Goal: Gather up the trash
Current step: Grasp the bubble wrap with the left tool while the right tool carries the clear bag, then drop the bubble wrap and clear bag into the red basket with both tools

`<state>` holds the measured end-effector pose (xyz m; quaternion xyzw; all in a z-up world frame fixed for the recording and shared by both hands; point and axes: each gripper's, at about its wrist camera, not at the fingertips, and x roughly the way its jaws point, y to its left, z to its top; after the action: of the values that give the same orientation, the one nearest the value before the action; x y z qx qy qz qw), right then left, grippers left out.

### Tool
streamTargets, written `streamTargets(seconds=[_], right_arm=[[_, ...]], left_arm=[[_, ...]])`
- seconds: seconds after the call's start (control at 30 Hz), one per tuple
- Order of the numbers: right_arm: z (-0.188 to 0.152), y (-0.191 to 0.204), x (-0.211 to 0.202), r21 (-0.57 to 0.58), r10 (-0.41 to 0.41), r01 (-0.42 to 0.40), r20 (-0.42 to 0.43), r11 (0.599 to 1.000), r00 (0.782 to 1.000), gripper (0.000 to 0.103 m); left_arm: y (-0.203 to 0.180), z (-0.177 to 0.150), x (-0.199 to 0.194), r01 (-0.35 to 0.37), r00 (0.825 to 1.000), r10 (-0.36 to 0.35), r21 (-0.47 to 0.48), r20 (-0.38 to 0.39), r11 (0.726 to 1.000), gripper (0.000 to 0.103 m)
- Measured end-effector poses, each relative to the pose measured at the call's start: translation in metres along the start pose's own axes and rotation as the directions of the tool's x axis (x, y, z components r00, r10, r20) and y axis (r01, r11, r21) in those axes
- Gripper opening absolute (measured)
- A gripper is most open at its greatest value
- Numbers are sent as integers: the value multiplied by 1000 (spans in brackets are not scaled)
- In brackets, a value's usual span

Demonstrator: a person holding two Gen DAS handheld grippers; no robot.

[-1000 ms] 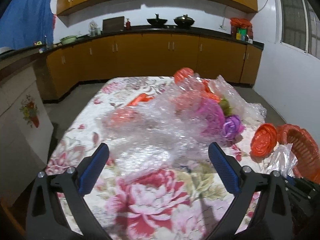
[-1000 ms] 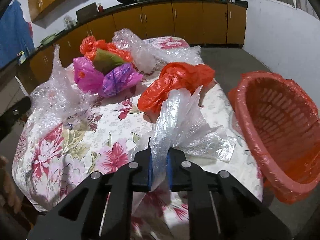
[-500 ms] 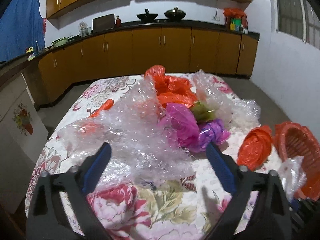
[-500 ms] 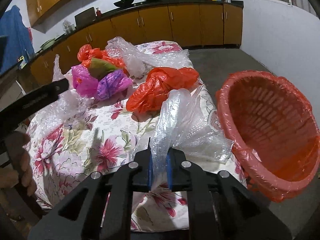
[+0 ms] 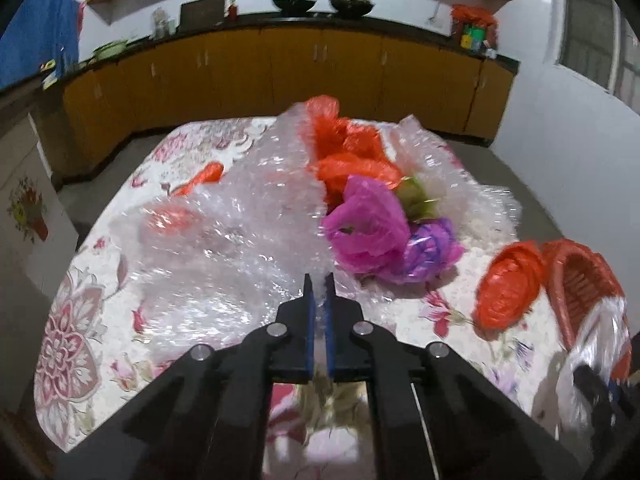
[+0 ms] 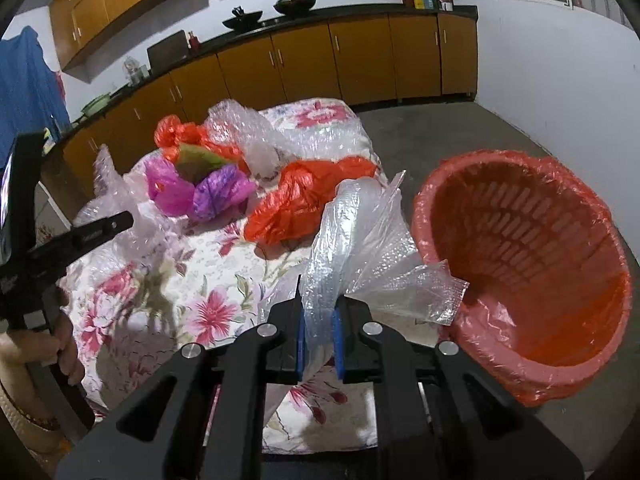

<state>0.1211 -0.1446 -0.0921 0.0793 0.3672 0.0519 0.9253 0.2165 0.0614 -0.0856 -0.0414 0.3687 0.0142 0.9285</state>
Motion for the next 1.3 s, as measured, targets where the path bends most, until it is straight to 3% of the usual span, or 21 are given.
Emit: streamTargets(seconds=[0.23,0.43,0.8,1.3], right_arm=[[12,-6,-25,-7,-4,4,58,1000,998,11],[17,-27,-44,2,-43,43,96,999,994,11],[21,-82,-70,65,-143,135,125,989,982,11],[22,-148,-86,148,-235,215,131,965,963,11]], left_arm=[[-15,2,-51,91,993,-95,64,67,994,5],[-43,5,-91,188,974,-201,129,102,974,5],[-118,9,-130,376,910,-403,216,96,901,5],[-206,19,-120,552,816,-577,261,26,792,5]])
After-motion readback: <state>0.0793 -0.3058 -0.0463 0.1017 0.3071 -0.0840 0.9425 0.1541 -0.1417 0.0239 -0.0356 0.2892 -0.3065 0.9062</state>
